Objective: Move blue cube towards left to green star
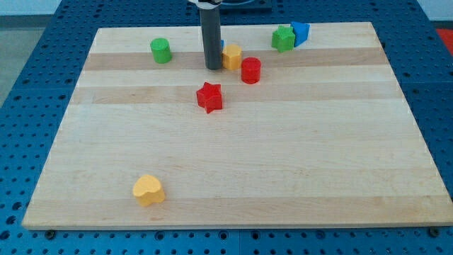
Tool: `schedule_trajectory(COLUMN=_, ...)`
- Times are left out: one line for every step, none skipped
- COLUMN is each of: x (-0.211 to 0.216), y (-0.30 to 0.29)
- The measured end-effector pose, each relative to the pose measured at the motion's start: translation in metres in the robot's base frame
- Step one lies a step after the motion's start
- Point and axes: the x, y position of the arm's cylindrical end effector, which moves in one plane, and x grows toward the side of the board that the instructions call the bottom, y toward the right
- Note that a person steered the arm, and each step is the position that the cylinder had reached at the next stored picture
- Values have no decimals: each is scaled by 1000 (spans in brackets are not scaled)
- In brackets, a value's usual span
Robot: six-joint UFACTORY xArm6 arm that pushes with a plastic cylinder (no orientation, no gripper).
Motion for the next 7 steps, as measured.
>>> schedule_trajectory(x=-12, y=0)
schedule_trajectory(x=-38, y=2)
schedule_trajectory(x=-55, y=10)
schedule_trajectory(x=-46, y=9)
schedule_trajectory(x=-36, y=-19)
schedule_trajectory(x=-52, y=-43)
schedule_trajectory(x=-82, y=-57)
